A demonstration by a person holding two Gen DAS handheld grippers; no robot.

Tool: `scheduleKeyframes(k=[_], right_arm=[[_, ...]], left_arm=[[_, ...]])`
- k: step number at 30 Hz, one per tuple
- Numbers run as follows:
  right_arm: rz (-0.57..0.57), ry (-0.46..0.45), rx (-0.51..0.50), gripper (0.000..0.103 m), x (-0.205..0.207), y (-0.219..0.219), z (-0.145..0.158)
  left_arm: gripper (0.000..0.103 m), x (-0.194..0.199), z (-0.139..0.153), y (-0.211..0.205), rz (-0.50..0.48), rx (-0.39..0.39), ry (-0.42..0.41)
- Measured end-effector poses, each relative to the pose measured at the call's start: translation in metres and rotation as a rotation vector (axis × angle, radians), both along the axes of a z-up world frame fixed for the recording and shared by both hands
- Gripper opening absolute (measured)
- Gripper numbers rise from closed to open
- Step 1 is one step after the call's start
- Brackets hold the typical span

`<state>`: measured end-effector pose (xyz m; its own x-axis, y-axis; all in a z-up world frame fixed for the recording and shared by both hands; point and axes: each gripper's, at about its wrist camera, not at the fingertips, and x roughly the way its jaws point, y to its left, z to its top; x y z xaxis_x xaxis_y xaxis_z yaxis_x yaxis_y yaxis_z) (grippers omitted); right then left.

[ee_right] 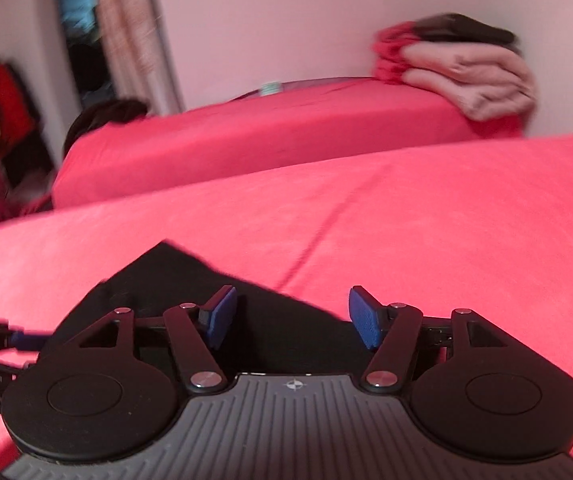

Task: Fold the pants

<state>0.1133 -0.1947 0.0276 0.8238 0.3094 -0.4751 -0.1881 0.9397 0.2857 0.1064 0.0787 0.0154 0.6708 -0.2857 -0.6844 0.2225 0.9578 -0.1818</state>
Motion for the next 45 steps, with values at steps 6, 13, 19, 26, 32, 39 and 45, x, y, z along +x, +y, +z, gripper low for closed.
scheduleKeyframes(k=[6,13,19,26,32,39,45], right_arm=[[-0.002,-0.036,-0.021,0.072,-0.016,-0.002,-0.005],[-0.064,-0.015,0.033,0.082,-0.012,-0.020,-0.013],[-0.091,-0.027,0.049,0.083,-0.020,-0.030,-0.011],[-0.221,-0.061,0.118,0.084,-0.041,-0.052,0.003],[-0.153,0.033,0.271,0.087,-0.054,-0.074,-0.004],[-0.047,0.198,0.404,0.089,-0.058,-0.076,-0.023],[0.005,0.303,0.482,0.090,-0.049,-0.075,-0.038]], left_arm=[[0.103,0.001,-0.001,0.000,0.000,0.002,0.000],[0.103,0.002,-0.003,0.001,-0.003,-0.006,0.004],[0.103,0.001,-0.004,0.004,-0.005,-0.015,0.010],[0.103,-0.005,0.020,0.025,0.002,-0.044,-0.020],[0.103,0.016,0.027,0.041,0.009,-0.096,0.002],[0.103,0.067,0.003,0.047,-0.082,-0.271,0.133],[0.103,0.084,-0.024,0.046,-0.142,-0.376,0.227]])
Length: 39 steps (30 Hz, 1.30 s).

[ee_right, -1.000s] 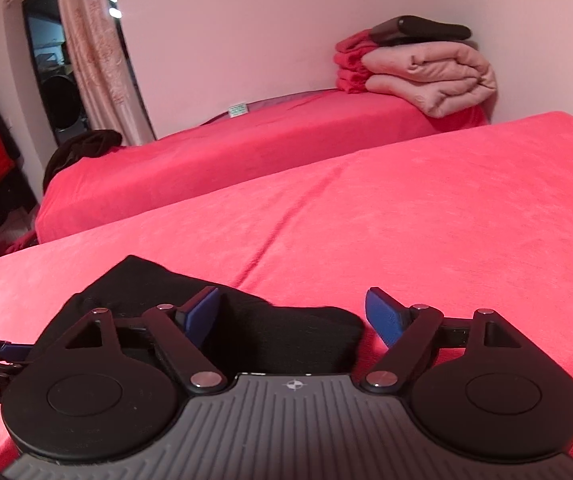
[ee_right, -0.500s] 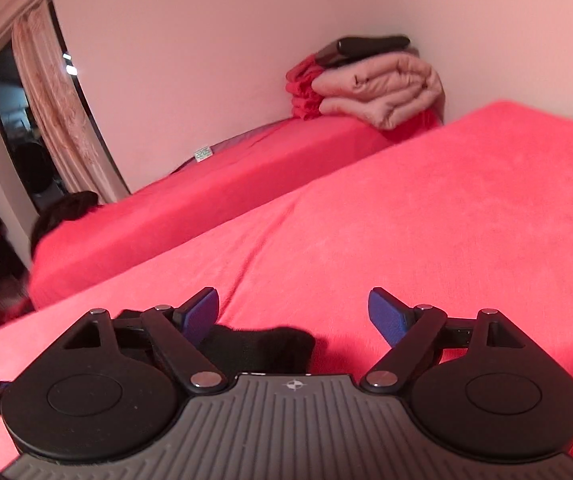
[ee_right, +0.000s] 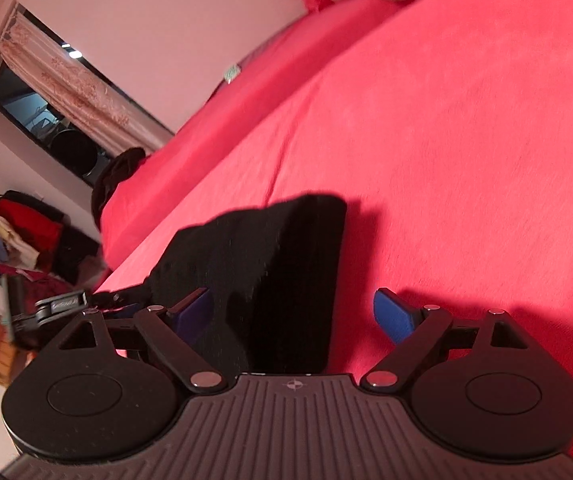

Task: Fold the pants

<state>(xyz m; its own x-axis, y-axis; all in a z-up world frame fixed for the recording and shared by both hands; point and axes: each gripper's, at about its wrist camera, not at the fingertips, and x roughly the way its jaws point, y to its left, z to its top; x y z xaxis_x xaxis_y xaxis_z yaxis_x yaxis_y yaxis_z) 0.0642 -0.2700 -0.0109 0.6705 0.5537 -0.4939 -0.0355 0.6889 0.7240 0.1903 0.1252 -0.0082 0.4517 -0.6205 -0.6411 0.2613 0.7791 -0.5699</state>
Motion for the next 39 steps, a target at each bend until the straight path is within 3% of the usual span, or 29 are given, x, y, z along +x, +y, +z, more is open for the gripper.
scheduleKeyframes(k=[7,10,14,17,22,24,28,39], right_arm=[[0.043,-0.001,0.007,0.092,0.012,0.007,-0.003],[0.050,-0.014,-0.011,0.093,0.016,0.015,-0.002],[0.022,-0.033,-0.032,0.093,0.020,0.026,-0.002],[-0.010,-0.046,-0.084,0.086,0.019,0.038,0.000],[-0.024,-0.110,-0.120,0.058,0.004,0.042,0.008],[-0.021,-0.136,-0.141,0.053,-0.003,0.046,0.014],[-0.018,-0.193,-0.178,0.049,-0.013,0.054,0.025],[-0.013,-0.273,-0.192,0.049,-0.027,0.059,0.046]], left_arm=[[0.103,0.014,-0.022,-0.010,-0.041,-0.065,0.061],[0.103,0.012,-0.023,-0.012,-0.033,-0.063,0.041],[0.103,0.005,-0.017,-0.022,-0.023,0.006,0.007],[0.103,-0.001,-0.011,-0.028,-0.004,0.077,-0.023],[0.103,-0.019,0.008,-0.046,0.037,0.213,-0.087],[0.103,-0.030,0.018,-0.056,0.047,0.290,-0.129],[0.103,-0.046,0.034,-0.065,0.067,0.379,-0.178],[0.103,-0.071,0.061,-0.072,0.099,0.430,-0.251]])
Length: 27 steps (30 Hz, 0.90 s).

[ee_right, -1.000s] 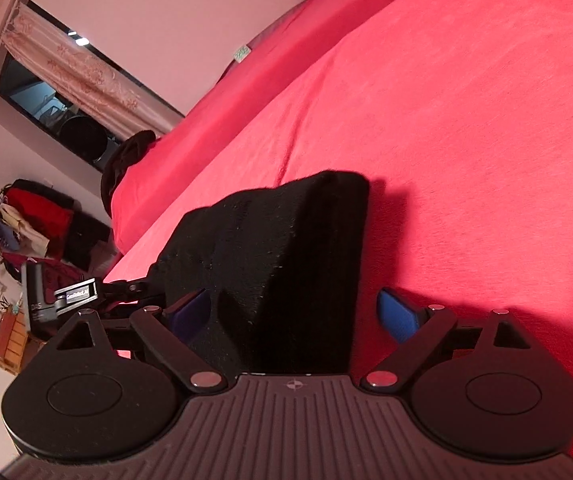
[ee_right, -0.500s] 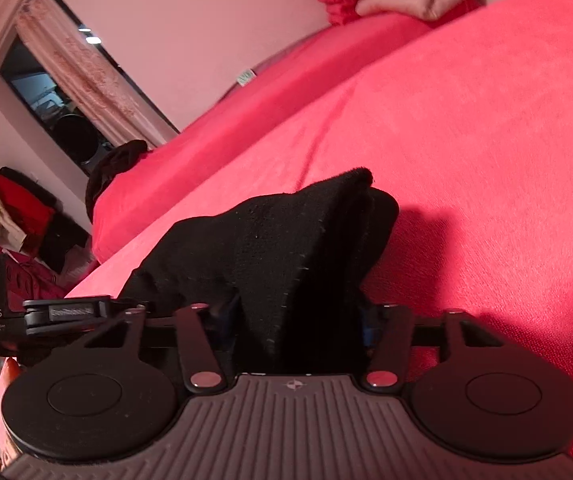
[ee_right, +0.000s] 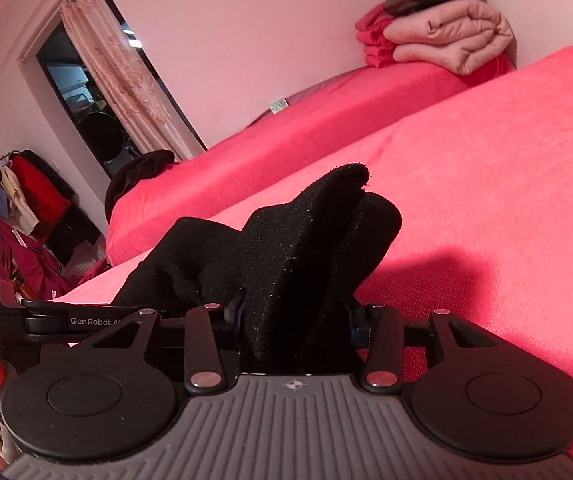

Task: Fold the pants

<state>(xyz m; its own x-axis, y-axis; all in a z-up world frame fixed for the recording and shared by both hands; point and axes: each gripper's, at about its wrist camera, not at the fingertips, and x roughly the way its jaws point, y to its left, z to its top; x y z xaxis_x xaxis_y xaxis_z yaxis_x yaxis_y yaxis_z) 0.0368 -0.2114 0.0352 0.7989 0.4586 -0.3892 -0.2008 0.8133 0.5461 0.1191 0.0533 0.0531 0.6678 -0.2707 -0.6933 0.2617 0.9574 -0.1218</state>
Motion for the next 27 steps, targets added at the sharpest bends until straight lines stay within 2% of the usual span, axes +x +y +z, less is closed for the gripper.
scheduleKeyframes(k=[9,18,27], right_arm=[[0.005,-0.046,0.007,0.049,-0.011,0.003,0.011],[0.031,-0.078,0.013,0.049,-0.014,0.005,0.015],[0.096,-0.099,0.011,0.049,-0.008,0.022,0.022]], left_arm=[[0.103,-0.022,0.017,-0.006,0.023,0.049,-0.060],[0.103,-0.036,0.027,-0.008,0.057,0.064,-0.090],[0.103,-0.046,0.032,0.003,0.137,0.089,-0.106]])
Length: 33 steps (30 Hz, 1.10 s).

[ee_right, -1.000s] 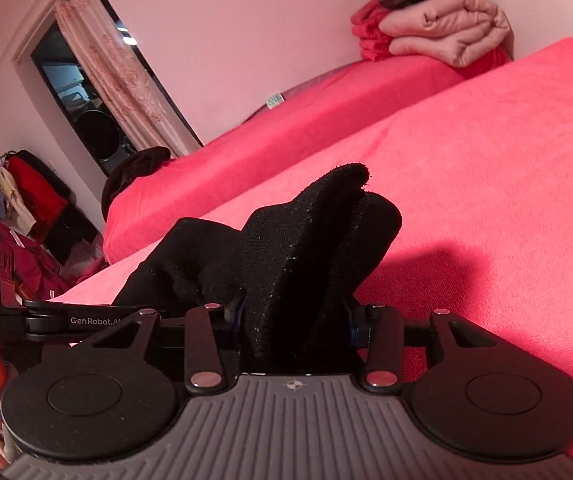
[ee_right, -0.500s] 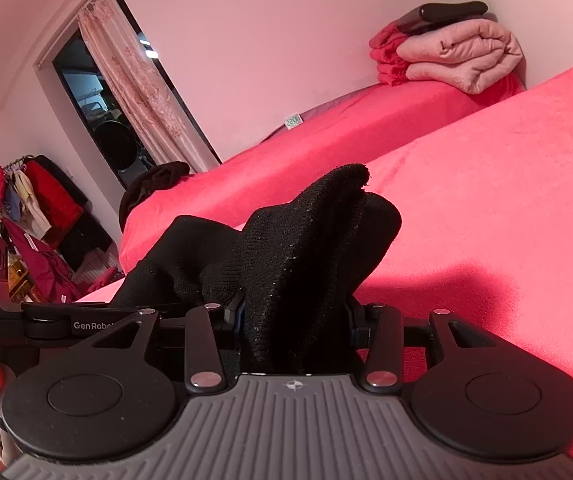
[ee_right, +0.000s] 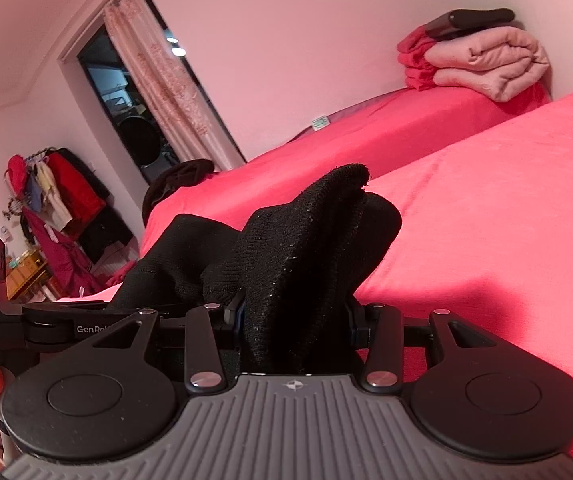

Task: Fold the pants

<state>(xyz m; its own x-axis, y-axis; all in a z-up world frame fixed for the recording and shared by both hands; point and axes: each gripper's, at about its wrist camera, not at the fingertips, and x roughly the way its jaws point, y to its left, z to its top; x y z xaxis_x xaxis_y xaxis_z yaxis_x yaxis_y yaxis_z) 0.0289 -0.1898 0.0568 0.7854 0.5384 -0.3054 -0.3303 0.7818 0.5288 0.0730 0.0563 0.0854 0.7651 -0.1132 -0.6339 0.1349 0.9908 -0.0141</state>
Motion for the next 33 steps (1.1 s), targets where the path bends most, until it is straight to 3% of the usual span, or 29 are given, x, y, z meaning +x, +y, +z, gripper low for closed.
scheduleKeyframes(k=[16,33], right_arm=[[0.251,-0.016,-0.037,0.049,0.018,0.098,0.016],[0.566,-0.042,-0.103,0.049,0.026,0.263,0.038]], left_arm=[[0.103,-0.031,-0.004,0.087,0.284,-0.002,0.004],[0.103,-0.074,-0.014,0.200,0.629,-0.027,0.023]])
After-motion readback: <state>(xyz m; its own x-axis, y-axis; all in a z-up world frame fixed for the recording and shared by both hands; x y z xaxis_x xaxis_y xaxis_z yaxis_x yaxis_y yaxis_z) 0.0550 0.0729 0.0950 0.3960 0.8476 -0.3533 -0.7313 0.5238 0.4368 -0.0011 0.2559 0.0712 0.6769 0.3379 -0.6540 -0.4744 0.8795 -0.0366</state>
